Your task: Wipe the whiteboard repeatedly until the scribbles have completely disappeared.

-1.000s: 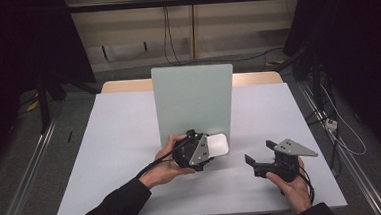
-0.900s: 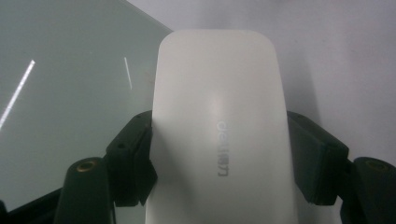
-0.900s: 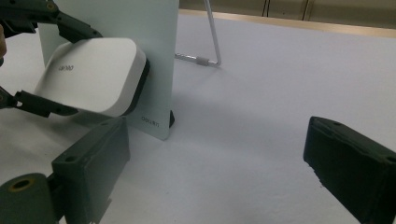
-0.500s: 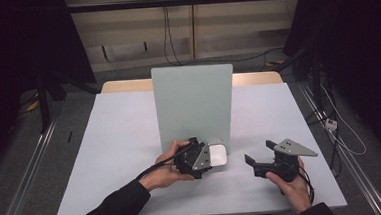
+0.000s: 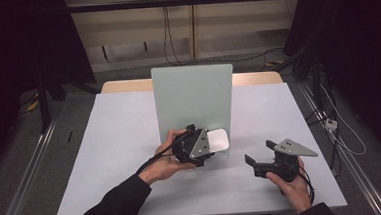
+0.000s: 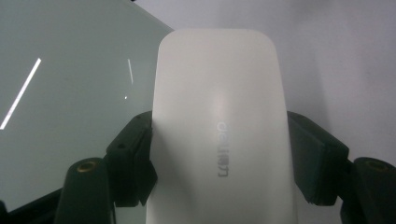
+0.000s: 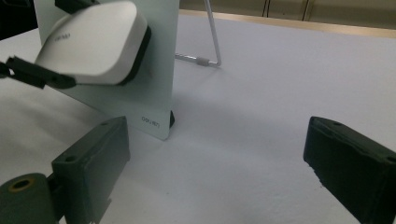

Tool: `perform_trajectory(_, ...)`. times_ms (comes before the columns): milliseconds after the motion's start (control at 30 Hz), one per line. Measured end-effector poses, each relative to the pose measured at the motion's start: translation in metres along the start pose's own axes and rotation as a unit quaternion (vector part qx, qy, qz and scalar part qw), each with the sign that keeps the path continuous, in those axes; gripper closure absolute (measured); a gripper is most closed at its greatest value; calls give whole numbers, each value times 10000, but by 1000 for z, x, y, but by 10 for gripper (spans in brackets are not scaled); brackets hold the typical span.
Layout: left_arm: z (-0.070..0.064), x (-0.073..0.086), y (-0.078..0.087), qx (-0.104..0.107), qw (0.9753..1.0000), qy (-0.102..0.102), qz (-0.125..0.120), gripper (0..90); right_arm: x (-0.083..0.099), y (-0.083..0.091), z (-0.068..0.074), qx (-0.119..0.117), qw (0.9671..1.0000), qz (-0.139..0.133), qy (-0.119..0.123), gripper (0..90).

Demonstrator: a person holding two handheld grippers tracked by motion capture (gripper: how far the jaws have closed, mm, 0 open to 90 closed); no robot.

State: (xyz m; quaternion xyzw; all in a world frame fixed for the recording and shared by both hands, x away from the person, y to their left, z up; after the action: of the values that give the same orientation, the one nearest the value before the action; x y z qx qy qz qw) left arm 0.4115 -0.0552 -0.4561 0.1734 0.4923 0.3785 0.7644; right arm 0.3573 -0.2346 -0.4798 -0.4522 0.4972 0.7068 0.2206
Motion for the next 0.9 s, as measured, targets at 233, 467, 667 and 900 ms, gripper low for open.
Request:
perform_trajectory(233, 7, -1, 5, -155, 9998, 92, -80, 311, 0, 0, 0, 1, 10000, -3, 8, 71)
perform_trajectory(467, -13, 0, -13, 104, 9997, -147, 148, 311, 0, 0, 0, -3, 10000, -9, 9, 71)
perform_trajectory(667, -27, 3, -23, 315, 9990, -177, 264, 311, 0, 1, 0, -5, 10000, 5, 12, 72)
perform_trajectory(900, -39, 11, -29, 690, 9962, -127, 508, 311, 0, 1, 0, -3, 10000, 5, 15, 71)
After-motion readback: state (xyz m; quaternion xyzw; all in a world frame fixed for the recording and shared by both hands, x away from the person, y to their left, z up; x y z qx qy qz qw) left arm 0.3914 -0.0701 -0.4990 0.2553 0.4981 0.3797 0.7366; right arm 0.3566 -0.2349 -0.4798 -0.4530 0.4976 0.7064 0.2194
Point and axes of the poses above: each handheld gripper's, and its own axes: y roughly backward along the jaws, x roughly out of its underside, z roughly to its left, the point moved 9 cm from there along -y, roughly forward along the jaws, and after that the axes turned 5 degrees about z, right-handed, at the moved point
